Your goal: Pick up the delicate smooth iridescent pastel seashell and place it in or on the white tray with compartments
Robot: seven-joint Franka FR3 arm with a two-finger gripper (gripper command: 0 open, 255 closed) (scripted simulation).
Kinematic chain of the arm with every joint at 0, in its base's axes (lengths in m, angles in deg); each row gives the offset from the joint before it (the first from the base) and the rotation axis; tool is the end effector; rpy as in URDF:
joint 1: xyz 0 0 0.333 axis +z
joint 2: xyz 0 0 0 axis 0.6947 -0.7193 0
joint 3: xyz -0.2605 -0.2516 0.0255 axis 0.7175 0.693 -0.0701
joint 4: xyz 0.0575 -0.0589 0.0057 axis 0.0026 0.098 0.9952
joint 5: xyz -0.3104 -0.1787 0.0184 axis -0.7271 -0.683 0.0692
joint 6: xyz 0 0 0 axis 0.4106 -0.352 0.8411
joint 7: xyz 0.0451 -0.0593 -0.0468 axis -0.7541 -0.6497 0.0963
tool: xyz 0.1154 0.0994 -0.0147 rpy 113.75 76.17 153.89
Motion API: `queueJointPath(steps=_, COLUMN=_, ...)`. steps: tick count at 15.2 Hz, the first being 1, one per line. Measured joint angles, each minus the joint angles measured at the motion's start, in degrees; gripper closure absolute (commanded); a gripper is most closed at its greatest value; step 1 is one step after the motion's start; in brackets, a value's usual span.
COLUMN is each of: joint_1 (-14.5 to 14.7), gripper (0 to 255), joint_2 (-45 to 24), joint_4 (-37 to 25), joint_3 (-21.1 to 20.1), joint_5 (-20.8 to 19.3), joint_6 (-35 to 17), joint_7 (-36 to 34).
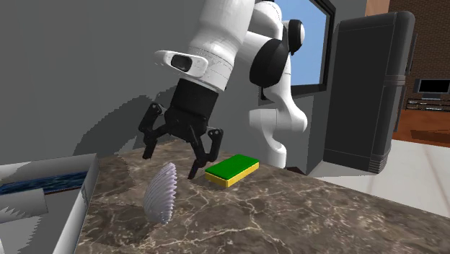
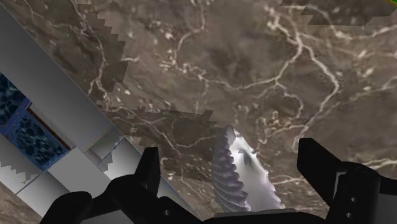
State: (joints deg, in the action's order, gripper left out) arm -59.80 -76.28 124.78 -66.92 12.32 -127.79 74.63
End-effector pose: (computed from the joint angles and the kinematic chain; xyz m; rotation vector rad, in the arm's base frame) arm 0.3948 -0.3145 0.5129 2.7236 -0.4210 0.2265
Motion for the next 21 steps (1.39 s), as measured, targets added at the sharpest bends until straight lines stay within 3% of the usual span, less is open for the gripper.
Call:
queueJointPath(steps=5, joint_1=-0.4, gripper=0, joint_2=-2.7, joint_4=0.6, joint_3=0.8, joint_5=0.1, joint_6=-3.5, joint_7=0.0)
queueJointPath(steps=11, joint_1=-0.5, gripper=0, joint_2=-3.1, joint_4=0.7, joint_3=1.0, joint_5=0.1, joint_6=-4.2, joint_7=0.1)
queueJointPath(steps=12, joint_1=-0.5, gripper=255, joint_2=-3.1, joint_4=0.7, joint_3=1.0, joint_5=0.1, joint_6=-4.2, joint_7=0.1)
queueJointPath(steps=21, joint_1=-0.5, gripper=255, joint_2=-3.1, joint_4=0.8, joint_3=1.0, joint_5=0.1, joint_6=-4.2, joint_7=0.1)
